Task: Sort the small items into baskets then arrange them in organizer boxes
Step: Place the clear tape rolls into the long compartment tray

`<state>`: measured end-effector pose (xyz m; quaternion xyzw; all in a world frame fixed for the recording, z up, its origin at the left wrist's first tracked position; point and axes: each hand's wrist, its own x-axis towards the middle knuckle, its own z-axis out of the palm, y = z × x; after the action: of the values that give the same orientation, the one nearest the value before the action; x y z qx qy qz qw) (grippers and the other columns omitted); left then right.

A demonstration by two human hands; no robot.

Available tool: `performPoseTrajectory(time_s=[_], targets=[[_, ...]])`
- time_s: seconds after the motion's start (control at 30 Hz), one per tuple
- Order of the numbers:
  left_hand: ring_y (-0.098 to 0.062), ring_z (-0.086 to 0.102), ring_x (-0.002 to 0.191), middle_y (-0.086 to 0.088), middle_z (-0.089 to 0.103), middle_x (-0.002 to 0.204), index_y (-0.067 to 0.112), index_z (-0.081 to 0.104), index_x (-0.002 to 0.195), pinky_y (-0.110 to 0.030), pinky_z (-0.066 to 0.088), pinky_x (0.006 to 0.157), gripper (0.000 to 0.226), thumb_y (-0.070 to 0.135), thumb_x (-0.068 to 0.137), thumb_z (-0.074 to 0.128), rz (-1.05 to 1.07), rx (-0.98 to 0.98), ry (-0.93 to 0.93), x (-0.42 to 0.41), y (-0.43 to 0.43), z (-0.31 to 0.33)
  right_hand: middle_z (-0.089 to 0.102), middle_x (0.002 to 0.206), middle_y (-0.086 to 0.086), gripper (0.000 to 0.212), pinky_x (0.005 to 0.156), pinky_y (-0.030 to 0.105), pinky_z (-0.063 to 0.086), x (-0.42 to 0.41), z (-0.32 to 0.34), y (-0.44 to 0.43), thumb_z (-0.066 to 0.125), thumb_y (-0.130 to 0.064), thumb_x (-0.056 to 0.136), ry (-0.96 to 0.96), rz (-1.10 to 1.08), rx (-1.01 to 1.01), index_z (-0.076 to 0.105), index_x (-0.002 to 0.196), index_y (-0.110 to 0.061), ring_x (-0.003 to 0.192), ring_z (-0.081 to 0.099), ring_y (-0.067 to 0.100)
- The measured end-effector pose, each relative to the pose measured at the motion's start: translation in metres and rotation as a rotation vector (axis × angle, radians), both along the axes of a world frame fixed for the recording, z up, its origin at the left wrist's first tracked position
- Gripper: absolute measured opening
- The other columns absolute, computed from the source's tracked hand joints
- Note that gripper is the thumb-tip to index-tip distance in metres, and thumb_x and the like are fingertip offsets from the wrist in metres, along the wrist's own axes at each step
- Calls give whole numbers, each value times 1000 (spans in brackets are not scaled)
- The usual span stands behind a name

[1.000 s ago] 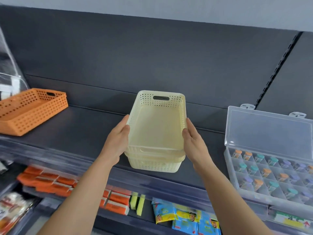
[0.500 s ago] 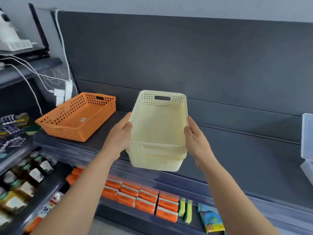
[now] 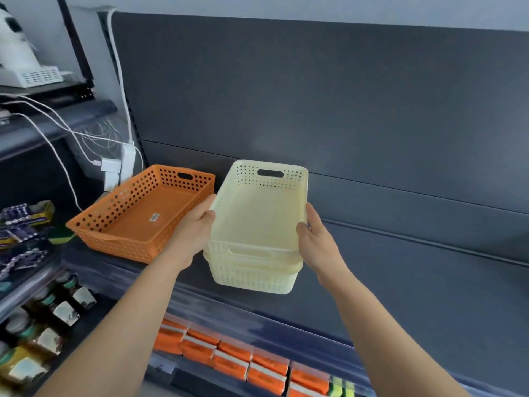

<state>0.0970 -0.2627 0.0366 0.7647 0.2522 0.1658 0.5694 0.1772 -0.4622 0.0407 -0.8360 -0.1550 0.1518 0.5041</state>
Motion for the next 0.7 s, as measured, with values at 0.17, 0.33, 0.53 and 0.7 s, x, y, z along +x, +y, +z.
performPoseTrajectory(time_s=[0.17,0.33,0.53,0.7], targets=[[-8,28,138,17,33,150,34,35,146,-31,27,111,45,18,104,33,-29,24,60,9,39,-13,61,115,6,56,88,43,48,0,-5,28,25,-22,93,0,-9,-59,15,145,-42,105,57,28],[-13,32,139,14,32,152,38,31,147,-32,32,108,50,16,102,35,-101,135,119,14,70,-18,63,100,11,59,78,41,50,-9,-12,55,25,-21,92,-4,-72,-111,13,145,-43,86,59,29],[-24,47,125,6,29,155,36,17,151,-26,40,80,57,12,102,34,-197,347,192,15,78,-20,57,82,8,61,64,35,42,-19,-16,71,26,-22,93,-33,-141,-172,7,147,-41,68,46,21],[-24,50,123,2,31,154,28,12,152,-37,45,91,61,27,100,43,-228,494,259,16,83,-15,59,120,1,54,86,36,43,-31,-1,68,27,-44,99,-6,-147,-195,8,149,-34,106,57,24]])
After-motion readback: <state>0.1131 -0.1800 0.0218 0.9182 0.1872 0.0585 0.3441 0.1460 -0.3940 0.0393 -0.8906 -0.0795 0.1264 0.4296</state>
